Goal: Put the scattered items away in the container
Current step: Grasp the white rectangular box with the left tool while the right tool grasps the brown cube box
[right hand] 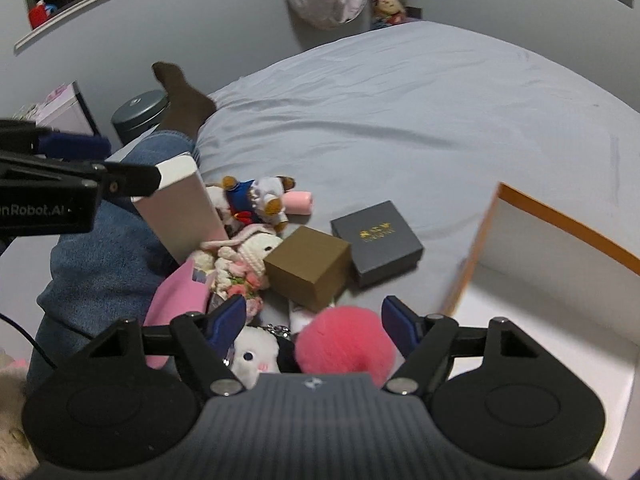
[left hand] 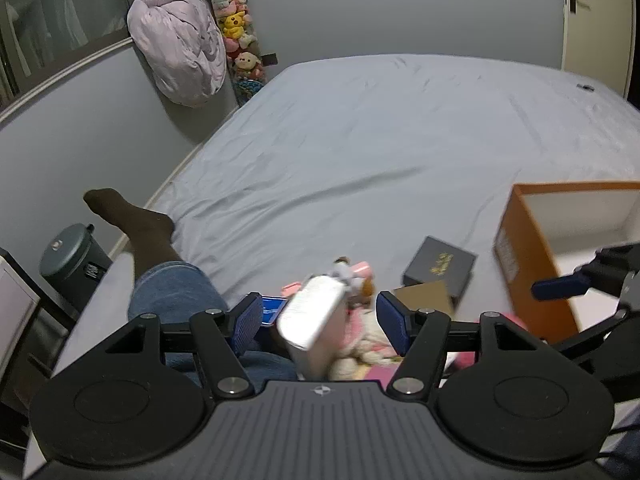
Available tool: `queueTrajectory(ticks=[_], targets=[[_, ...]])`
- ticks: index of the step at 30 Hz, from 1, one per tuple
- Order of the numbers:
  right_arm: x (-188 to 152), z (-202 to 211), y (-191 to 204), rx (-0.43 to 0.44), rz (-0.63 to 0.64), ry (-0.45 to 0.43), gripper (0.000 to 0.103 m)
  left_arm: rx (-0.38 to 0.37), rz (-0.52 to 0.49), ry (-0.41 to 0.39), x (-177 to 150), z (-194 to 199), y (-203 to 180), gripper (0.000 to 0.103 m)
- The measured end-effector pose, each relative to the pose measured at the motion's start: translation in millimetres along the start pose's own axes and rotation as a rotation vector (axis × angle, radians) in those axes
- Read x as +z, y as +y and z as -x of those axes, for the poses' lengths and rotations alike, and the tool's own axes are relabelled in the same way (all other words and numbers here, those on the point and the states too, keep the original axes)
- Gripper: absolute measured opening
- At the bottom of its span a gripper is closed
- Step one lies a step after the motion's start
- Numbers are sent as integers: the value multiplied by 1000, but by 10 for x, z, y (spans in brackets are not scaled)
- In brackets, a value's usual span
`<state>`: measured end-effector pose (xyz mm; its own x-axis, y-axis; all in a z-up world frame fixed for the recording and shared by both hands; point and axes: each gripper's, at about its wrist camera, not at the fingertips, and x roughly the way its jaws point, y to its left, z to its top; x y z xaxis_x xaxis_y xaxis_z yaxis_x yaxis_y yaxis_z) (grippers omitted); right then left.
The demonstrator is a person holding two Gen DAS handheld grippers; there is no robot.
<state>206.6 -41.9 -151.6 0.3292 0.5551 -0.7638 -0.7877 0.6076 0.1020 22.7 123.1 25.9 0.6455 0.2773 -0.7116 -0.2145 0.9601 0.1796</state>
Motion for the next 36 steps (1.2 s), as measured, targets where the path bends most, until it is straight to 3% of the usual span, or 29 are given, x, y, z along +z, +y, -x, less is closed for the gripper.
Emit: queueTrajectory(ticks=[8, 11, 17, 21, 27, 30, 36], targets=[[139, -321, -23, 14, 56, 67, 77, -26, -25, 84, -142, -335, 87, 74], [157, -406, -39, 66, 30, 100, 77, -44, -32, 92, -182, -430, 102, 73], [176, -495, 24, 134, 8, 132, 76, -63, -55, 111, -211, -607, 105, 62], [194, -537, 44, 104, 24, 132, 77, -70, -68, 125, -213, -705, 85, 45], [248, -628, 4, 64, 40, 128, 76, -85, -92, 96, -231, -698, 71, 40], [299, -709, -14, 62, 99, 131, 77, -108, -99, 93, -198, -675, 82, 38], [467, -888, 21, 105, 361, 150, 82, -118, -143, 90, -206, -720, 48, 39]])
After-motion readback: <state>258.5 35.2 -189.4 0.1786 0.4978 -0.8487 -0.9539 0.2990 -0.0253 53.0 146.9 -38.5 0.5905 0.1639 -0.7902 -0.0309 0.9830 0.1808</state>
